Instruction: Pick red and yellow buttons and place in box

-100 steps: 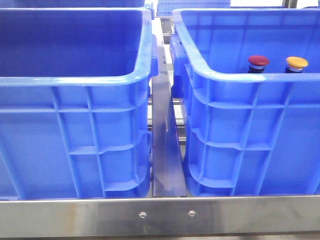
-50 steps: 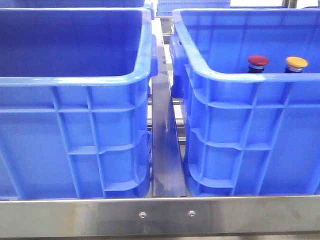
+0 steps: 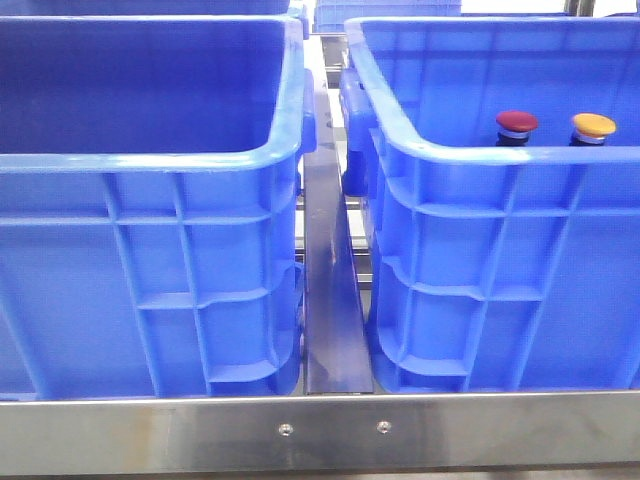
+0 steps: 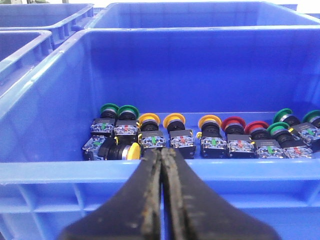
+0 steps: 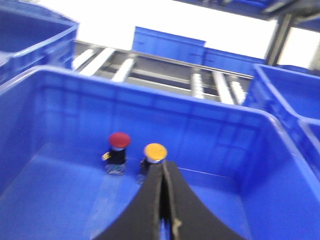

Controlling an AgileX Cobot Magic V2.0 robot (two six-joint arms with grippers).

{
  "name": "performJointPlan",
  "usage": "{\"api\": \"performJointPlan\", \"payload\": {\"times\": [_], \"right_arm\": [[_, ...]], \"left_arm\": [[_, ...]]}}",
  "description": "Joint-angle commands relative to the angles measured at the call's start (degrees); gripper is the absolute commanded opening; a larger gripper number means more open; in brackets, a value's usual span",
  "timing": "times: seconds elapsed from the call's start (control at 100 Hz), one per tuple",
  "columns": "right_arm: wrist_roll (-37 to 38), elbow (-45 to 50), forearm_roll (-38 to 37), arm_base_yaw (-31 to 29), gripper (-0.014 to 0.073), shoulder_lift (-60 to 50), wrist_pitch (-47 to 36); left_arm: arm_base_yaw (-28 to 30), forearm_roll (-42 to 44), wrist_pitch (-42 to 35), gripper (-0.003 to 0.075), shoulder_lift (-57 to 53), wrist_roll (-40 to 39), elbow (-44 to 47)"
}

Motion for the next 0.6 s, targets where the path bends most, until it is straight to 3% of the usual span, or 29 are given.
{"api": "performJointPlan", "payload": {"times": [0.0,0.08,0.33,0.4,0.59], "right_arm": [[17.9,-0.2,-15.3,0.1,-0.0102,0.0,-8.6],[25.3,2.9,-21.6,0.1,-0.0102,-1.2,-13.2],[26.5,16.5,-22.0,0.1,-0.0102,-9.1,-15.9],[27.3,16.1,-22.0,0.1,-0.0102,-14.0,-7.7],[27.6,16.2,-22.0,-0.1,-0.0102,-13.7,-7.1]], "left_arm": [[-0.3,-0.2,-4.5,-0.0020,-1.8,-0.7,1.1],[-0.3,-0.2,-4.5,-0.0020,-1.8,-0.7,1.1],[-0.3,-0.2,-4.5,-0.0020,-1.8,-0.7,1.1],[-0.3,-0.2,-4.5,-0.0020,-1.8,-0.7,1.1],[-0.3,-0.2,-4.4,-0.0020,-1.7,-0.7,1.1]]}}
